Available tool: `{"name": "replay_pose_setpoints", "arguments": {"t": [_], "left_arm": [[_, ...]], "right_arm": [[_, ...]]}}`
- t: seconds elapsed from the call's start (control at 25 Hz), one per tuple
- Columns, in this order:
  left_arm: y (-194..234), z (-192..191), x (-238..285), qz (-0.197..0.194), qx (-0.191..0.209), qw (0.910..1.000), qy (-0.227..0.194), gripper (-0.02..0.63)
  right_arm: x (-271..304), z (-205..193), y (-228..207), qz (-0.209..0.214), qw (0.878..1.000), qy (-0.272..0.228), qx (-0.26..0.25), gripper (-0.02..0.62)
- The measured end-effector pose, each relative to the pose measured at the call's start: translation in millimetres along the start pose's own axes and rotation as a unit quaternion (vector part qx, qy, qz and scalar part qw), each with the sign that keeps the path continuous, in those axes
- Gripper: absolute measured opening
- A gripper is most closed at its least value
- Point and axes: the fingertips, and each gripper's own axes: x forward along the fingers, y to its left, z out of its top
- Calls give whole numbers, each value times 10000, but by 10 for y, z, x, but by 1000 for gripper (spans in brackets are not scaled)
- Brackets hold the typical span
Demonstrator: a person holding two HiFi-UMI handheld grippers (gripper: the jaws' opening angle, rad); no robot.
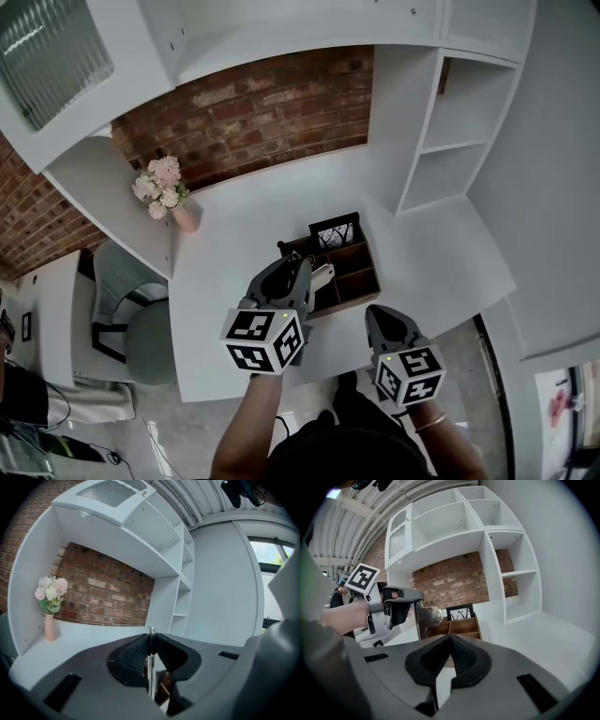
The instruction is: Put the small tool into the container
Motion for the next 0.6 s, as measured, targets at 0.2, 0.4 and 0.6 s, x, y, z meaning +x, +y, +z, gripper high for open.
{"name": "replay_pose_setpoints", "arguments": {"t": [0.2, 0.4, 0.6], "left_arm": [[107, -54, 175, 59, -78, 9999, 79, 71], [149, -183, 262, 64, -141, 9997, 194, 71], [211, -339, 280, 69, -210, 9992, 335, 71]], "right_arm": [[110, 21, -98, 16, 10000, 74, 26, 5], [184, 2, -185, 17, 9999, 140, 55, 4], [251, -19, -188, 5, 9998, 194, 60, 5]]}}
